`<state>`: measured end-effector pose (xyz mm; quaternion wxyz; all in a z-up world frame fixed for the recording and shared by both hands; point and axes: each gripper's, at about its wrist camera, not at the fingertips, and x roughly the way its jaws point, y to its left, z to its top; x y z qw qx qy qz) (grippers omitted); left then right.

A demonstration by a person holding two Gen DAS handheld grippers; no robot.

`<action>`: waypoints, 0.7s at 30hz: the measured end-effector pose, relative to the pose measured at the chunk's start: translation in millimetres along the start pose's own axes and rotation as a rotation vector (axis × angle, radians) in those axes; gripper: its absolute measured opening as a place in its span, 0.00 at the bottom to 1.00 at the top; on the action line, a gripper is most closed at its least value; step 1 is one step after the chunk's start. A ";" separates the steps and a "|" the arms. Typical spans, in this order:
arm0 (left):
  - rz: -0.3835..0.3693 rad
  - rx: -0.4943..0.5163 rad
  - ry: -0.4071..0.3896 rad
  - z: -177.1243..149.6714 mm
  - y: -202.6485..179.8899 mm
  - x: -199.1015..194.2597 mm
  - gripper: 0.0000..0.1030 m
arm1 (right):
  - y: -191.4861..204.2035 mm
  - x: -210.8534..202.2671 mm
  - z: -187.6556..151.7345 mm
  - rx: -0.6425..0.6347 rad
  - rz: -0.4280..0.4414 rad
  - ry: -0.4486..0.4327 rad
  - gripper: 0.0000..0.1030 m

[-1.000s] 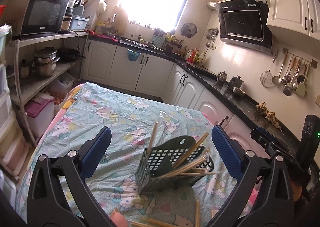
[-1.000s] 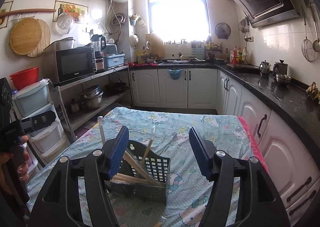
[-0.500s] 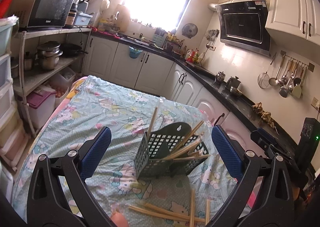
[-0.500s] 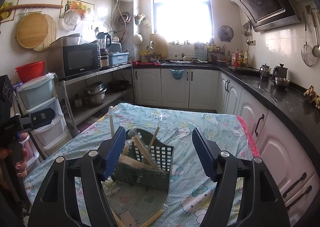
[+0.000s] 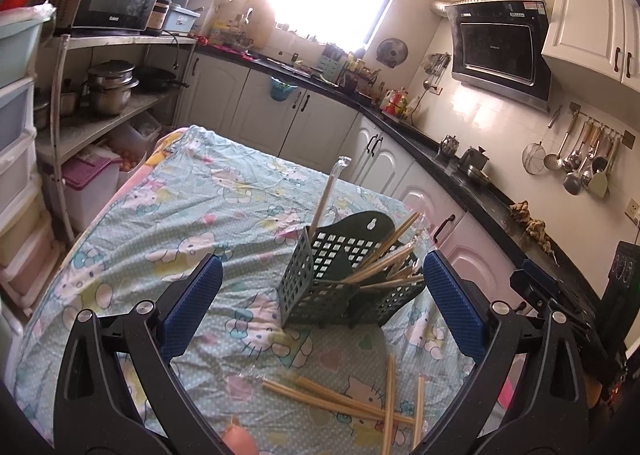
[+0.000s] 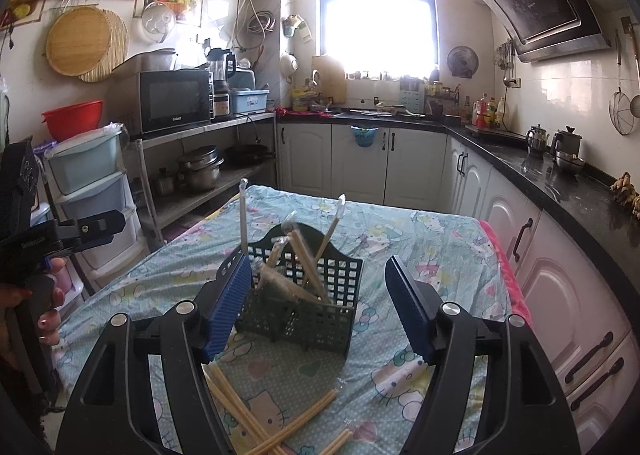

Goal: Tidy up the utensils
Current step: 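Move the left tool back over the chopstick pile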

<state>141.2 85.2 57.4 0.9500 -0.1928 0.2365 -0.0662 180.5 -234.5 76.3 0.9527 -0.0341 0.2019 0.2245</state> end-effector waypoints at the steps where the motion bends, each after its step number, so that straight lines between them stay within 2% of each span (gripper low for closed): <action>1: 0.001 -0.001 0.002 -1.3 0.4 0.1 0.90 | 1.3 -0.7 -1.7 -0.005 0.000 0.003 0.65; 21: 0.043 0.015 0.117 -44.9 8.0 11.7 0.90 | 15.9 7.0 -47.2 -0.016 0.034 0.135 0.65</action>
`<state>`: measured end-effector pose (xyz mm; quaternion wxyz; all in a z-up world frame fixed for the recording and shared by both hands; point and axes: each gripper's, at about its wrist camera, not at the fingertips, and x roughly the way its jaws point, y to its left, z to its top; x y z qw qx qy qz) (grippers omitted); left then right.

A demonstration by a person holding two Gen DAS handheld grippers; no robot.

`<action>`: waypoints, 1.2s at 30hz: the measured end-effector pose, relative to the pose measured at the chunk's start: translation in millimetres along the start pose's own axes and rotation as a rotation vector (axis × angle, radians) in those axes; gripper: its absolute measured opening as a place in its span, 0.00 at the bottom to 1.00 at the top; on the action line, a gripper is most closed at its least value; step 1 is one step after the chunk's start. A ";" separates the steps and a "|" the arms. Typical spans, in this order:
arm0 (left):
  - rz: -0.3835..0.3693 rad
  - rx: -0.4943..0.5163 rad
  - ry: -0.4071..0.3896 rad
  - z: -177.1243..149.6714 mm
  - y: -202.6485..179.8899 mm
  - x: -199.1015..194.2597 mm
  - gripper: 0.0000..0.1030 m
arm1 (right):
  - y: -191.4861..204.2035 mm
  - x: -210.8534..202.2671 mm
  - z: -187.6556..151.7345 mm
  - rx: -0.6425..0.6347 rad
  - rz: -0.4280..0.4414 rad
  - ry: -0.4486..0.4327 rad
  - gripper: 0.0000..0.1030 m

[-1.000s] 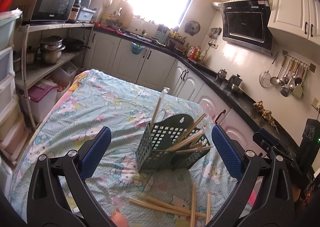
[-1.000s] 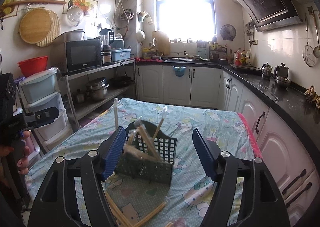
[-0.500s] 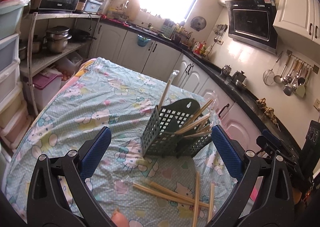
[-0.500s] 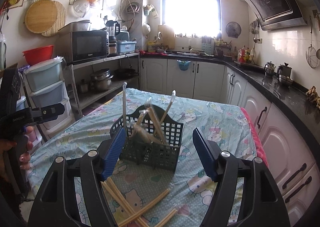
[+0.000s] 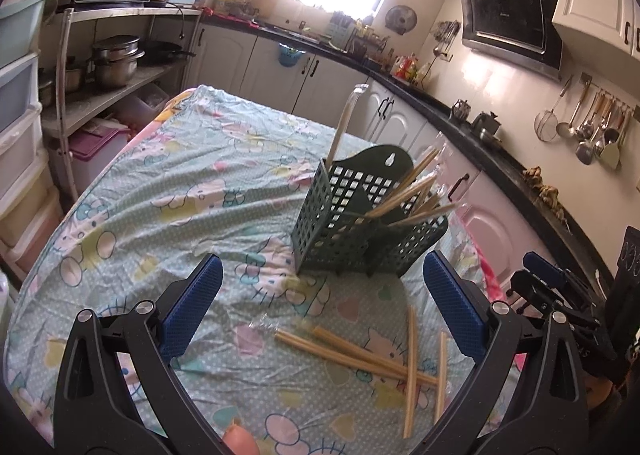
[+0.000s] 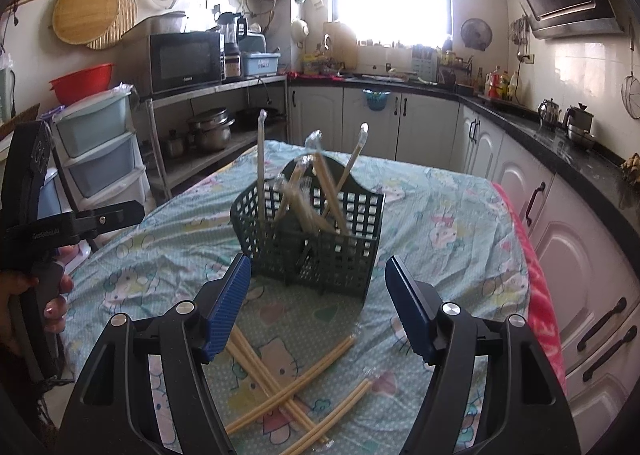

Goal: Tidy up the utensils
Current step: 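Move the left tool back over the chopstick pile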

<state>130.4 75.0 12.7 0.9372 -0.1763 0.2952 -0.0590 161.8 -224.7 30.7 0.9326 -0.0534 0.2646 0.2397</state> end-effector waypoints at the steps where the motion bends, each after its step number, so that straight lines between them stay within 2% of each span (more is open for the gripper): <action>1: 0.004 -0.004 0.006 -2.2 1.8 0.9 0.90 | 0.3 1.4 -1.5 0.000 0.001 0.006 0.65; 13: 0.045 -0.011 0.070 -22.1 13.2 11.4 0.90 | 6.8 22.7 -24.4 0.005 0.013 0.114 0.65; 27: 0.058 -0.001 0.158 -48.0 18.6 32.9 0.90 | 4.9 50.8 -45.8 0.028 0.006 0.234 0.65; 33: 0.060 -0.002 0.200 -56.1 20.3 44.3 0.89 | 0.6 65.4 -53.9 0.060 0.016 0.293 0.59; 34: 0.056 -0.005 0.208 -57.0 20.8 46.0 0.88 | -0.3 67.6 -55.2 0.066 0.021 0.302 0.57; 36: 0.050 -0.010 0.225 -59.8 21.9 50.0 0.75 | -1.0 70.6 -56.9 0.072 0.021 0.314 0.56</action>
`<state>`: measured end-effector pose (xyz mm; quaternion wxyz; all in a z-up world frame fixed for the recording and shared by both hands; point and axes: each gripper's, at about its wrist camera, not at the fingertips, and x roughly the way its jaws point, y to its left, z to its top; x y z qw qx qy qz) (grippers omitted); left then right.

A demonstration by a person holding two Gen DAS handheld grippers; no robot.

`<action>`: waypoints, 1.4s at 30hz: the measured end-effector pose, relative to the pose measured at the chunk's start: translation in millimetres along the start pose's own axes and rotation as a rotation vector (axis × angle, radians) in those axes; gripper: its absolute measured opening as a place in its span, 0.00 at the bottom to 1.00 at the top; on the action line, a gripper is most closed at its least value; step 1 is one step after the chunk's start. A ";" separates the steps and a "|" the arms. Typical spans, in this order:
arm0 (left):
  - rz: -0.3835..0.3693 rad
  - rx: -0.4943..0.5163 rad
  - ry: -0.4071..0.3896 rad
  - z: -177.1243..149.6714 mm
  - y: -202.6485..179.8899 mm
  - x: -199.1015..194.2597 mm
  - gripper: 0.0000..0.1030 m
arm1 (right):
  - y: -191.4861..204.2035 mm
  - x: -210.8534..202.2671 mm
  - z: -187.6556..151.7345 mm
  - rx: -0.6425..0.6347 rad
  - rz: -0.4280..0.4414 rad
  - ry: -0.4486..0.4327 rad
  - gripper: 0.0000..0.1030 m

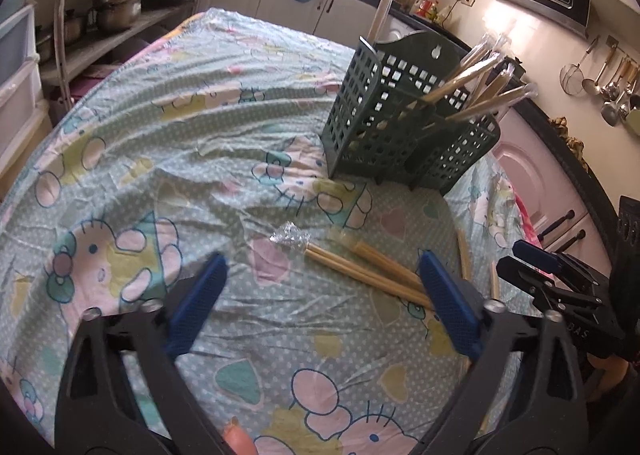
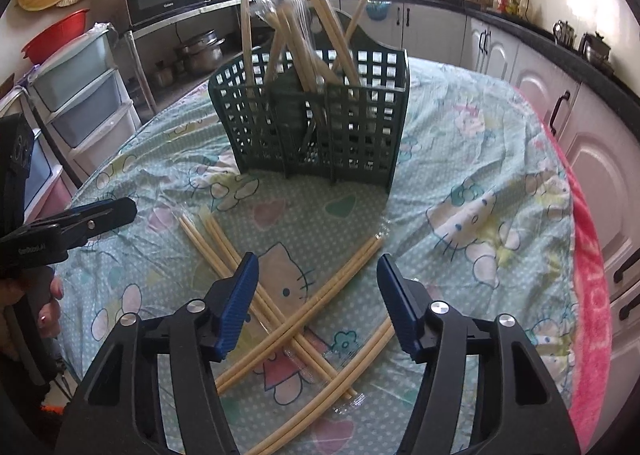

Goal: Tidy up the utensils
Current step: 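Move the left tool back over the chopstick pile, then lower the left tool and close it on another chopstick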

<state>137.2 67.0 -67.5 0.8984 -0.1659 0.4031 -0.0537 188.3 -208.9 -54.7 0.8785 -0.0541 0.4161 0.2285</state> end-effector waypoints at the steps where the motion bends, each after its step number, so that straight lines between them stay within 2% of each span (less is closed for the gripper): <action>1: 0.000 0.000 0.008 -0.4 0.1 1.9 0.72 | -0.9 2.2 -0.2 0.002 0.001 0.006 0.54; 3: -0.019 -0.011 0.028 -1.3 1.5 6.8 0.59 | -1.7 5.1 -0.4 0.005 0.002 0.016 0.52; 4: -0.025 -0.017 0.035 -1.5 2.1 8.6 0.57 | -2.5 6.8 -0.3 0.006 0.001 0.021 0.51; 6: -0.042 -0.036 0.055 -1.7 3.9 13.3 0.45 | -3.8 9.5 -0.2 0.009 0.001 0.028 0.50; 9: -0.065 -0.071 0.076 0.2 7.9 20.0 0.37 | -7.4 15.5 0.9 0.021 0.004 0.047 0.47; 12: -0.084 -0.113 0.094 4.0 12.8 26.0 0.34 | -10.2 19.4 1.6 0.035 0.006 0.060 0.45; 17: -0.111 -0.216 0.124 9.0 25.8 36.2 0.33 | -15.0 25.9 5.5 0.061 0.016 0.083 0.42; 21: -0.117 -0.259 0.137 8.8 32.5 41.8 0.32 | -20.4 33.1 9.5 0.090 0.016 0.109 0.41; 40: -0.122 -0.332 0.149 16.0 43.6 57.4 0.34 | -49.0 73.2 29.6 0.244 0.002 0.220 0.36; 42: -0.122 -0.334 0.148 17.3 44.3 59.0 0.33 | -50.2 77.4 29.0 0.264 0.010 0.234 0.32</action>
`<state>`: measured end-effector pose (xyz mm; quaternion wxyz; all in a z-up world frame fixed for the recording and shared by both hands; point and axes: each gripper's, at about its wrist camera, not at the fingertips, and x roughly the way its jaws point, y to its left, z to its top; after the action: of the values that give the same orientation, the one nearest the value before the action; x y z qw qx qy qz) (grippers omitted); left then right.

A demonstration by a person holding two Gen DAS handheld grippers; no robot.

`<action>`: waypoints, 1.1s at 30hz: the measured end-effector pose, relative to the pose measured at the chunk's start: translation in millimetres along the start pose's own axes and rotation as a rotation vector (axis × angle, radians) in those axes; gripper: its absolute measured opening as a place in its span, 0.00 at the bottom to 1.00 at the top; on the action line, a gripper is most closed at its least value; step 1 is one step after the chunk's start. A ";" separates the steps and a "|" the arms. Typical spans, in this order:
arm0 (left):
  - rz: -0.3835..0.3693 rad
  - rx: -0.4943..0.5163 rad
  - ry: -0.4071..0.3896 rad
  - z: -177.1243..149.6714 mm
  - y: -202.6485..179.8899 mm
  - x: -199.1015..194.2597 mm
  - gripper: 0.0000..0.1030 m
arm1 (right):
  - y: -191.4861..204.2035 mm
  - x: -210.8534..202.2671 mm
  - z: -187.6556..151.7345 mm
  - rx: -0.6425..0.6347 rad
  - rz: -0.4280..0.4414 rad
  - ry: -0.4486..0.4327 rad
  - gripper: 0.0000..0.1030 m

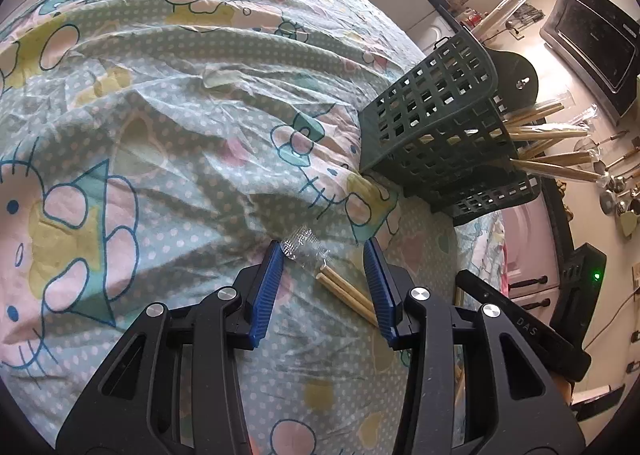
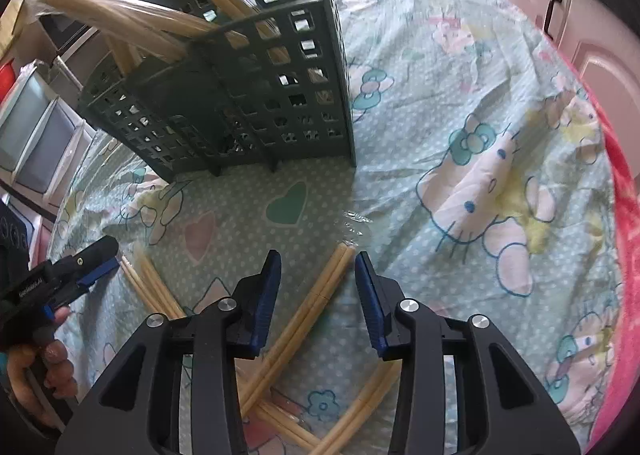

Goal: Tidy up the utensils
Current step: 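Lower the left tool and close it on another chopstick, then lift the chopstick with the left tool and carry it over the green caddy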

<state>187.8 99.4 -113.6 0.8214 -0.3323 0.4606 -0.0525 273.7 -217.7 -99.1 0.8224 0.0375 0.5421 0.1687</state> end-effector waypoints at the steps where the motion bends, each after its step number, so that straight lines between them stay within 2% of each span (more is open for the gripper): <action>1: 0.004 0.000 -0.001 0.7 0.1 0.7 0.33 | -1.2 2.2 0.4 0.014 0.008 0.005 0.30; 5: 0.036 0.003 -0.008 3.1 2.3 2.8 0.18 | -7.9 5.1 0.7 0.071 0.030 0.009 0.21; 9: 0.055 0.005 -0.009 5.2 4.8 3.6 0.08 | -14.1 4.5 3.2 0.103 0.045 0.009 0.15; 14: 0.018 0.005 -0.005 7.6 7.6 -0.2 0.01 | -10.2 -1.3 5.4 0.074 0.045 -0.014 0.11; 20: -0.032 0.031 -0.053 13.1 -0.4 -21.5 0.00 | 2.9 -18.2 6.8 0.015 0.056 -0.073 0.11; 27: -0.033 0.042 -0.134 20.5 -2.9 -53.7 0.00 | 25.2 -40.0 5.4 -0.070 0.095 -0.141 0.11; 33: -0.065 0.069 -0.201 26.0 -12.9 -85.6 0.00 | 46.0 -59.0 3.6 -0.133 0.130 -0.184 0.10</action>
<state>162.5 136.0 -35.0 0.8722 -0.3224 0.3627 -0.0614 245.1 -192.7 -34.6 0.8566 0.0334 0.4486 0.2528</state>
